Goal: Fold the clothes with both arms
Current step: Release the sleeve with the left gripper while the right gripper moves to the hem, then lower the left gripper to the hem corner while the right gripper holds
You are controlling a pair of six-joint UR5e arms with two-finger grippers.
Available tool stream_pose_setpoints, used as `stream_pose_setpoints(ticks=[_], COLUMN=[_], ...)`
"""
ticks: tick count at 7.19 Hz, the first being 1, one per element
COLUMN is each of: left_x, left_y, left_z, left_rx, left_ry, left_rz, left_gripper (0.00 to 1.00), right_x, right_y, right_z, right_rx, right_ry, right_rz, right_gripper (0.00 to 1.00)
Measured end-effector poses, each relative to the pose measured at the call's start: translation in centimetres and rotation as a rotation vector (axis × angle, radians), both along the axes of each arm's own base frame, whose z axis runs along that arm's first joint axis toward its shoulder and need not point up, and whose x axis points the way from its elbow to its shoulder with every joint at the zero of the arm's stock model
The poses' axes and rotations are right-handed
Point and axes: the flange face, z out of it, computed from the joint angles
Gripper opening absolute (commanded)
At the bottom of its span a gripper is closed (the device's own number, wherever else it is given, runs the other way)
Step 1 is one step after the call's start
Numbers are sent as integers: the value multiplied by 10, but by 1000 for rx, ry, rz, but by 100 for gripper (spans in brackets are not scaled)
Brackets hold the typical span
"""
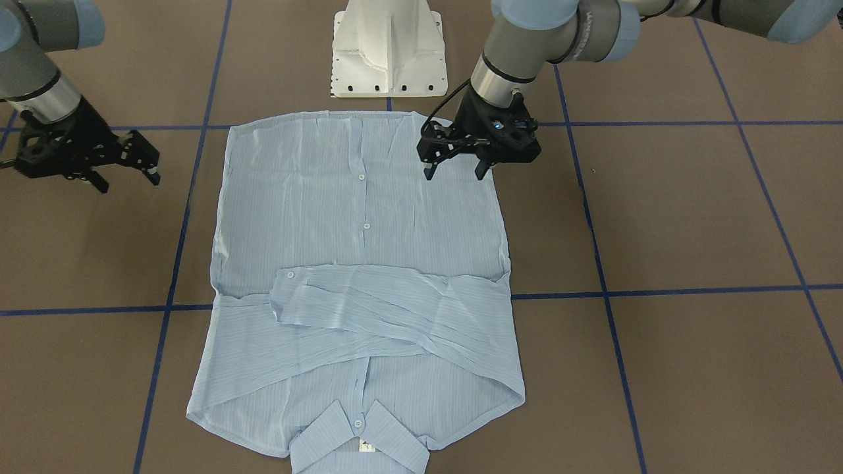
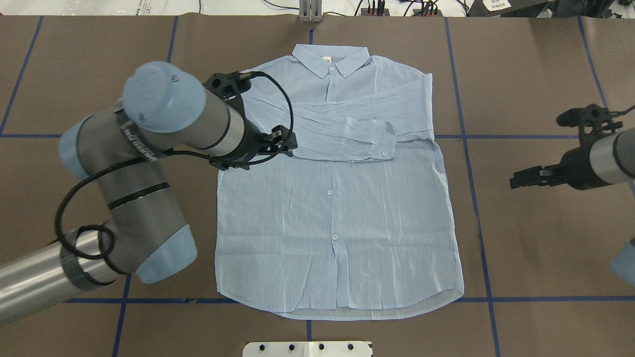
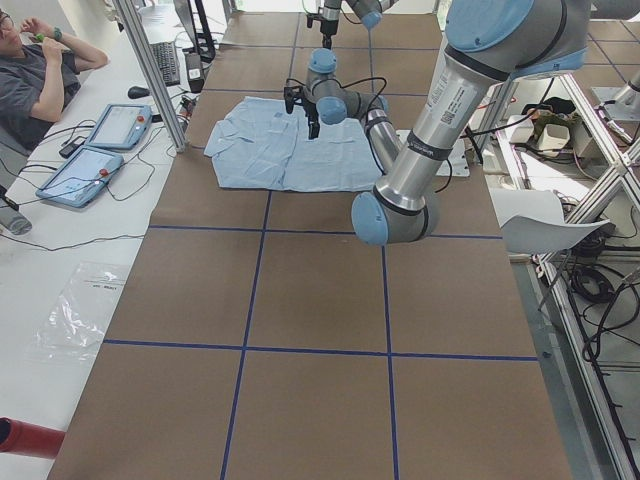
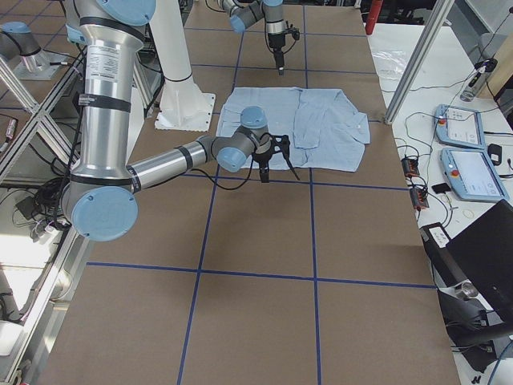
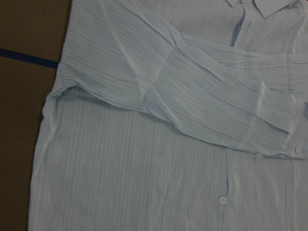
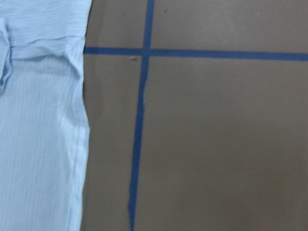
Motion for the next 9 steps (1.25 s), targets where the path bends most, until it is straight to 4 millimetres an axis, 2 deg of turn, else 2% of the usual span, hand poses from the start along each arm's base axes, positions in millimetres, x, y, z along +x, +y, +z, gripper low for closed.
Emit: stream_pose_setpoints(ticks=[1, 2, 3, 4, 7, 9], left_x=[-14, -20, -22, -22, -21, -21], left_y=[9, 14, 16, 17, 18, 18], left_z=[19, 29, 32, 33, 33, 33], left_rx=[9, 12, 13, 13, 14, 14], left_ry=[-30, -47, -53, -54, -54, -54], left_rz=[14, 22, 26, 28, 31, 32], left_gripper=[100, 100, 100, 100, 100, 100], right_x=[-35, -62, -77, -86, -106, -115], right_y=[30, 58, 77, 90, 117, 126], right_z=[-13, -22, -26, -25, -15, -11], right_rx=[-6, -11, -22, -33, -65, -75], right_ry=[-3, -10, -12, -4, 58, 75], right_rz=[13, 17, 9, -6, -65, -91], right_gripper=[100, 100, 98, 98, 88, 73])
